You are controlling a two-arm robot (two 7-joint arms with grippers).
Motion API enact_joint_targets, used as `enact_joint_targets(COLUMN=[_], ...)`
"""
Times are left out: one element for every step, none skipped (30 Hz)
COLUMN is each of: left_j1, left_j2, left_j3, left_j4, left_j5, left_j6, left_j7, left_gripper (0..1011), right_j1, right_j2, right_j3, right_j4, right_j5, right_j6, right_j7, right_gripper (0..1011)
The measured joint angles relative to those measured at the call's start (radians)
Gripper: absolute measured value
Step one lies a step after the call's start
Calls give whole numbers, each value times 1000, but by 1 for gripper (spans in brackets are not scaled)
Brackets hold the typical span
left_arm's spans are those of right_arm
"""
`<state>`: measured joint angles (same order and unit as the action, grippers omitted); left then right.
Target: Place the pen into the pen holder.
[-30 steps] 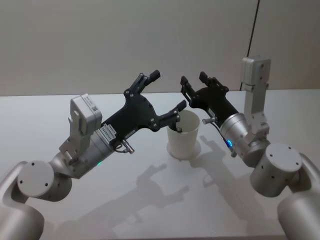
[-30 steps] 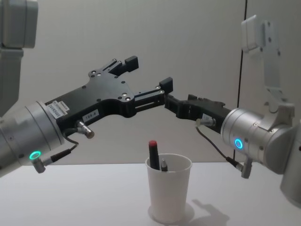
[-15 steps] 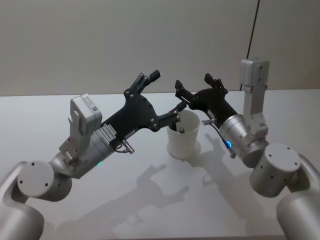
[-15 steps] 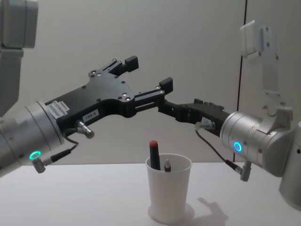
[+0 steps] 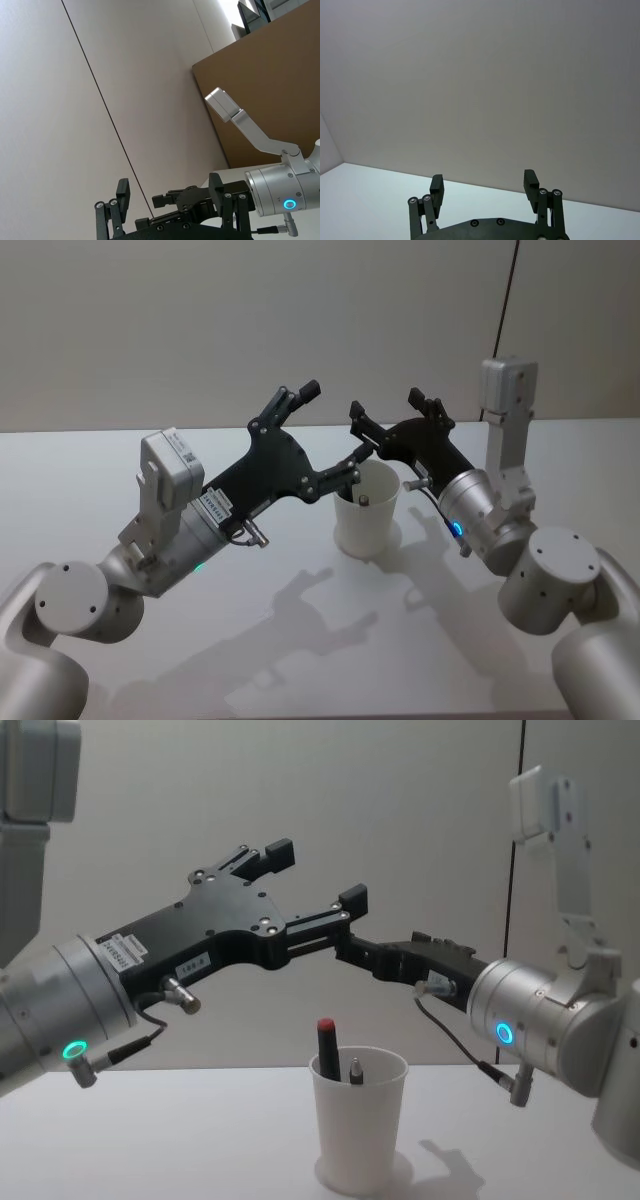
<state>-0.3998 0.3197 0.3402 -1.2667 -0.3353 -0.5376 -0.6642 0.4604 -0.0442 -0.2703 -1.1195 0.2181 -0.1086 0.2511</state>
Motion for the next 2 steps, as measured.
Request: enact_joint_targets(left_j1=[0,0], left_j2=[0,0], left_j3=[0,0], left_j4=[0,0], left_j5=[0,0], left_j6=[0,0], left_j7=[0,0], left_gripper=[1003,1003], right_j1=[0,0], right_j2=[0,0], right_j3=[0,0], right_j4=[0,1], right_j5=[0,0], right_j6=[0,0], right_j7=[0,0], right_gripper=[1002,1002])
